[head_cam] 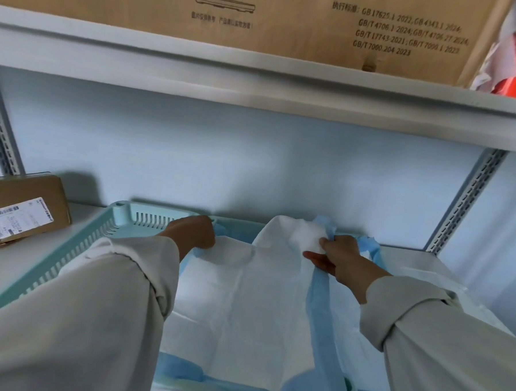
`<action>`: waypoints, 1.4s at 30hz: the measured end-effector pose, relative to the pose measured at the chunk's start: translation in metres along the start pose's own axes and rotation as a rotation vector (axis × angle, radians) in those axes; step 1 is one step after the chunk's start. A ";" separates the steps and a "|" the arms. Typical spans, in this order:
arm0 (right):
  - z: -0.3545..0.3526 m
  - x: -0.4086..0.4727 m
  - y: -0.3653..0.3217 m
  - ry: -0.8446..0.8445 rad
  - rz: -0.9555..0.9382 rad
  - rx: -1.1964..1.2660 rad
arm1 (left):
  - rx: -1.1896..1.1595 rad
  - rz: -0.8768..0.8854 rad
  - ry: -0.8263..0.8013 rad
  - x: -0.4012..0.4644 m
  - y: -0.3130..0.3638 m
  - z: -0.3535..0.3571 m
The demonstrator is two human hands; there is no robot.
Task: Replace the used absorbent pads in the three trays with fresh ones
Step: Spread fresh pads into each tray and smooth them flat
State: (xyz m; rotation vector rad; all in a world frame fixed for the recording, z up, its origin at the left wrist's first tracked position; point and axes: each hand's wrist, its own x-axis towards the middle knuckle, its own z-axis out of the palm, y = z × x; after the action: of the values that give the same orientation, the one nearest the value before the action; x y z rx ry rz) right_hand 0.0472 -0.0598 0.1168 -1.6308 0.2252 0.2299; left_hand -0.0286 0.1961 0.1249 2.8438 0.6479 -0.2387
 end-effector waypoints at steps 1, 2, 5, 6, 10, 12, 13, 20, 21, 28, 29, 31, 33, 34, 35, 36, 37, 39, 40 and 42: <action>0.005 0.000 0.002 0.006 -0.002 -0.027 | -0.019 0.011 -0.055 -0.002 0.004 0.000; 0.009 0.000 0.006 0.015 -0.009 -0.061 | -0.070 0.021 -0.117 -0.007 0.009 0.001; 0.015 0.003 0.021 0.019 -0.061 -0.173 | -0.468 -0.077 -0.197 -0.012 0.016 0.008; 0.016 0.003 0.024 0.017 -0.085 -0.198 | -0.639 -0.097 -0.180 -0.016 0.018 0.009; 0.017 0.009 0.015 0.093 -0.249 -0.123 | -1.023 -0.039 0.102 -0.009 0.018 0.012; 0.016 0.010 -0.003 0.152 -0.345 0.034 | -1.133 -0.048 0.442 -0.005 0.017 0.002; 0.015 0.008 -0.015 0.164 -0.373 0.152 | -1.178 -0.062 0.610 -0.006 0.017 -0.006; 0.009 -0.009 -0.050 0.190 -0.284 0.567 | -1.163 -0.056 0.970 -0.019 0.019 -0.029; 0.010 -0.009 -0.041 0.190 -0.254 0.501 | -1.108 -0.070 0.937 -0.017 0.013 -0.021; -0.009 -0.005 0.021 0.137 -0.001 0.086 | -0.360 -0.371 0.486 -0.028 -0.016 0.040; -0.009 -0.007 0.021 0.109 0.016 0.088 | -0.271 -0.287 0.550 -0.029 -0.011 0.046; -0.005 -0.011 0.017 0.061 0.022 0.104 | -0.099 0.076 0.770 -0.029 0.002 0.053; 0.000 -0.015 0.011 0.036 0.014 0.114 | 0.068 0.470 0.721 -0.034 0.023 0.055; 0.003 -0.018 0.009 0.028 0.013 0.116 | 0.127 0.560 0.598 -0.038 0.035 0.057; 0.005 -0.020 0.007 0.018 0.015 0.114 | 0.184 0.557 0.474 -0.040 0.045 0.062; 0.007 -0.022 0.006 0.006 0.017 0.108 | 0.221 0.507 0.421 -0.041 0.053 0.066; 0.007 -0.023 0.005 -0.005 0.015 0.104 | 0.240 0.448 0.418 -0.040 0.058 0.070; 0.004 -0.024 0.004 -0.015 0.009 0.085 | 0.254 0.355 0.425 -0.034 0.061 0.073; 0.000 -0.023 0.004 -0.005 0.002 0.069 | 0.266 0.339 0.422 -0.033 0.060 0.073; -0.011 -0.017 0.004 0.058 -0.023 0.062 | 0.306 0.348 0.404 -0.031 0.053 0.069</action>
State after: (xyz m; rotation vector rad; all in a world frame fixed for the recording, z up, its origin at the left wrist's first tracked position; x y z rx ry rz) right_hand 0.0295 -0.0710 0.1184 -1.5794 0.2559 0.1568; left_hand -0.0404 0.1204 0.0738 3.2668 0.1763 0.3295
